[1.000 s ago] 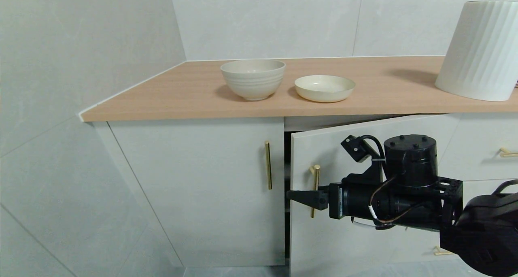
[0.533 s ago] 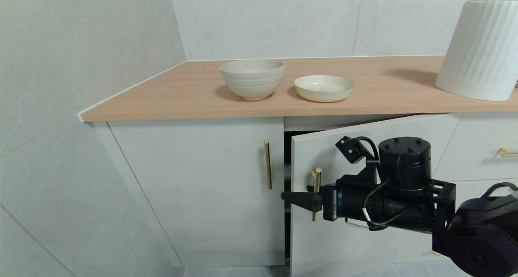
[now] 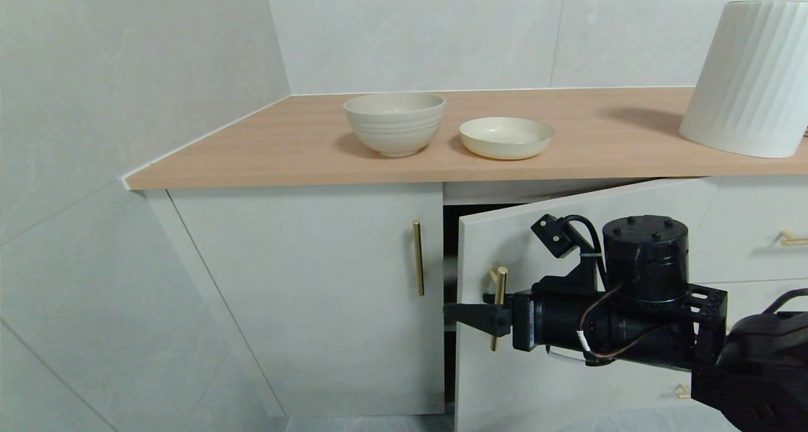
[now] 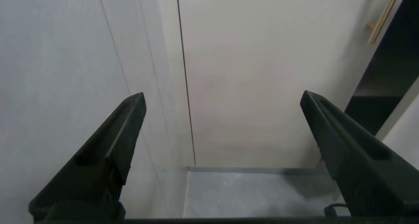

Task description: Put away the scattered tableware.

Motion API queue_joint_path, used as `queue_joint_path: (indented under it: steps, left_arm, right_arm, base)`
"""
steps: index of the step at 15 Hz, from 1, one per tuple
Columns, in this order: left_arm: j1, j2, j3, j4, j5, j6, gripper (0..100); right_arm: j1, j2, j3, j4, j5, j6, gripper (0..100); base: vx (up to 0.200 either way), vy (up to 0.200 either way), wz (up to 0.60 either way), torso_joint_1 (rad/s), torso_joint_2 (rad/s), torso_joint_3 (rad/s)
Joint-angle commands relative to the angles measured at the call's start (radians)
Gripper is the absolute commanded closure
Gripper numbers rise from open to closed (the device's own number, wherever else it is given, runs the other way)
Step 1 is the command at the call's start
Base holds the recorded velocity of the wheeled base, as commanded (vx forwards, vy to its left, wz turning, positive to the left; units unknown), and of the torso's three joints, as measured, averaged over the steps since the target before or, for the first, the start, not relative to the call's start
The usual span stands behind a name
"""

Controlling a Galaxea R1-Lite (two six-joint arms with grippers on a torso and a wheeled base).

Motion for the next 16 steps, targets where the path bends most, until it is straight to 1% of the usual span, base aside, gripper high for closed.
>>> queue_joint_path:
  steps: [1,3,4,5,6,7,9,10,11,12,14,15,16]
  left_arm:
    - [0.0,0.002,0.0,-0.002,0.0,0.0,0]
    - [0.0,0.002,-0.001,-0.005,0.002,0.005,0]
    - [0.0,0.002,-0.027,-0.008,-0.004,0.013,0]
    - [0.0,0.002,-0.087,0.006,-0.029,0.014,0]
    - [-0.002,0.018,-0.151,0.041,-0.092,0.016,0]
    - [-0.006,0.057,-0.217,0.092,-0.176,0.014,0]
    - [-0.008,0.17,-0.354,0.176,-0.377,0.017,0]
    - [-0.008,0.275,-0.424,0.182,-0.451,0.016,0]
    - [-0.008,0.397,-0.494,0.181,-0.509,0.016,0]
    - [-0.008,0.508,-0.55,0.179,-0.546,0.014,0]
    - [-0.014,0.646,-0.604,0.176,-0.615,0.016,0]
    - [-0.048,0.752,-0.635,0.173,-0.708,0.011,0]
    - [-0.072,0.83,-0.642,0.166,-0.759,0.011,0]
  right_arm:
    - [0.0,-0.029,0.014,-0.004,-0.001,0.001,0]
    - [0.0,-0.023,0.021,-0.004,-0.001,-0.001,0]
    - [0.0,-0.023,0.021,-0.004,-0.001,-0.001,0]
    - [0.0,-0.023,0.021,-0.004,-0.001,-0.001,0]
    - [0.0,-0.021,0.022,-0.004,-0.001,-0.001,0]
    - [0.0,-0.02,0.022,-0.004,-0.001,-0.001,0]
    - [0.005,-0.017,0.021,-0.005,-0.001,-0.001,0]
    - [0.005,-0.017,0.018,-0.005,-0.001,0.001,0]
    - [0.005,-0.017,0.019,-0.021,-0.001,0.001,0]
    - [0.005,-0.017,0.022,-0.045,-0.002,0.001,0]
    - [0.005,-0.012,0.024,-0.073,-0.002,0.003,0]
    - [0.005,-0.001,0.024,-0.079,-0.002,0.003,0]
    - [0.005,-0.001,0.024,-0.079,-0.002,0.003,0]
  base:
    - [0.0,0.0,0.0,0.0,0.0,0.0]
    - [0.0,0.0,0.0,0.0,0.0,0.0]
    - [0.0,0.0,0.0,0.0,0.0,0.0]
    - [0.0,0.0,0.0,0.0,0.0,0.0]
    - [0.0,0.0,0.0,0.0,0.0,0.0]
    - [0.0,0.0,0.0,0.0,0.0,0.0]
    - [0.0,0.0,0.0,0.0,0.0,0.0]
    - [0.0,0.0,0.0,0.0,0.0,0.0]
    - [0.0,0.0,0.0,0.0,0.0,0.0]
    - [0.0,0.0,0.0,0.0,0.0,0.0]
    - [0.0,0.0,0.0,0.0,0.0,0.0]
    - [0.0,0.0,0.0,0.0,0.0,0.0]
    - [0.0,0.0,0.0,0.0,0.0,0.0]
